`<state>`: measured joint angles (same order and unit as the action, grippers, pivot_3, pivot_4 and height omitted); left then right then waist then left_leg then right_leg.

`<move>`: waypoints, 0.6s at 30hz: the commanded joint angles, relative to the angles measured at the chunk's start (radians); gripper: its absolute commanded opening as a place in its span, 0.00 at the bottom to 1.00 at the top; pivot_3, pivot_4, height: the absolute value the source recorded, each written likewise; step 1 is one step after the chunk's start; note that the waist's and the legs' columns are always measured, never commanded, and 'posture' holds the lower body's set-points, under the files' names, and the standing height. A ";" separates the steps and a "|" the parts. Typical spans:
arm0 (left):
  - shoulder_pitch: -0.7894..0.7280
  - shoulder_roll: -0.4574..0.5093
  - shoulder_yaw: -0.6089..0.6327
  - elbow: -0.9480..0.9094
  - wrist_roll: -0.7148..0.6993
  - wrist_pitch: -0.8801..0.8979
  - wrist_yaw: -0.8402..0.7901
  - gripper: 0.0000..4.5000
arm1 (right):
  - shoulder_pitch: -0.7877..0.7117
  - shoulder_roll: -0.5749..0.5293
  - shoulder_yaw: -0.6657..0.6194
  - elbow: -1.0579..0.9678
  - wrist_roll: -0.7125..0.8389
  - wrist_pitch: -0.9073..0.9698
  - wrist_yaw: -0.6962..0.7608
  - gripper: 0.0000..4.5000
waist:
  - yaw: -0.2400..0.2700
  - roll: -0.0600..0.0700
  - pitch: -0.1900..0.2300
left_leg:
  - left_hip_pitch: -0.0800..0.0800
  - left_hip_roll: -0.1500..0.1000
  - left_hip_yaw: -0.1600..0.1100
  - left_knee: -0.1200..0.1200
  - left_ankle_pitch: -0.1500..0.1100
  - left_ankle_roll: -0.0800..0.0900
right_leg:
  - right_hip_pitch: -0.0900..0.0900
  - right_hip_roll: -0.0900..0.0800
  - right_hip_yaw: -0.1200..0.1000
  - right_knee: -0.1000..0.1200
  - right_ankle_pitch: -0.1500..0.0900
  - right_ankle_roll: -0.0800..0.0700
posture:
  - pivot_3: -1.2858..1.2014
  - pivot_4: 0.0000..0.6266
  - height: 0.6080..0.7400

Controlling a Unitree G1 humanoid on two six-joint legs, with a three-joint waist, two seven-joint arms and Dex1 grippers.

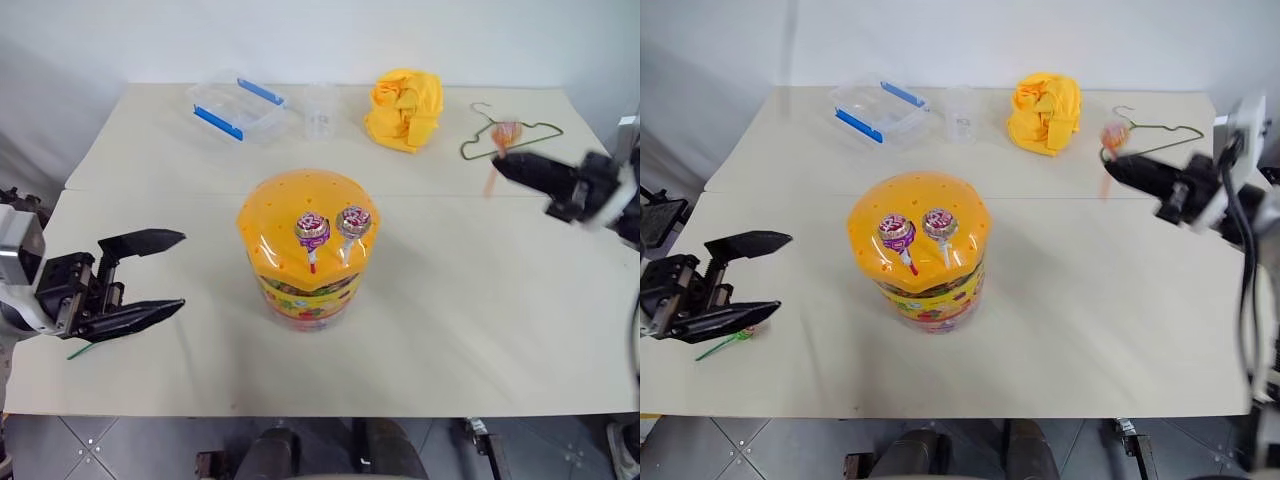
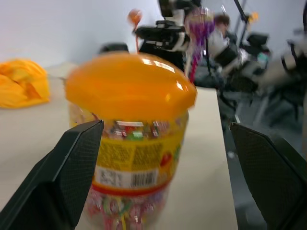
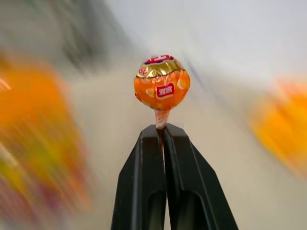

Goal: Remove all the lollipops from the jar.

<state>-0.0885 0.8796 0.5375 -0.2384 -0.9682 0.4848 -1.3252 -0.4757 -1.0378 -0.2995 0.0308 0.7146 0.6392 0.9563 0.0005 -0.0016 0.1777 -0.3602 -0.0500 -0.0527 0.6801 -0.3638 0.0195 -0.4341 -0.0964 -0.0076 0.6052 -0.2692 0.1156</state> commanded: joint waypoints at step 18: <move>-0.023 0.005 -0.034 0.031 0.062 -0.049 -0.062 1.00 | 0.376 0.038 -0.059 0.174 -0.246 -0.419 0.127 0.60 | 0.001 0.001 0.000 | 0.001 0.002 0.011 0.002 0.001 -0.001 | -0.005 0.000 0.004 0.002 0.001 0.001 | 0.52 0.24 1.00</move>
<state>-0.1060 0.8762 0.4799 -0.2135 -0.9016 0.4449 -1.3891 -0.0866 -1.0211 -0.2597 0.2255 0.3820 0.3063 0.9969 0.0014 -0.0009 0.1777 -0.3590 -0.0479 -0.0417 0.6818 -0.3632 0.0184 -0.4392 -0.0959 -0.0042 0.6078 -0.2684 0.1169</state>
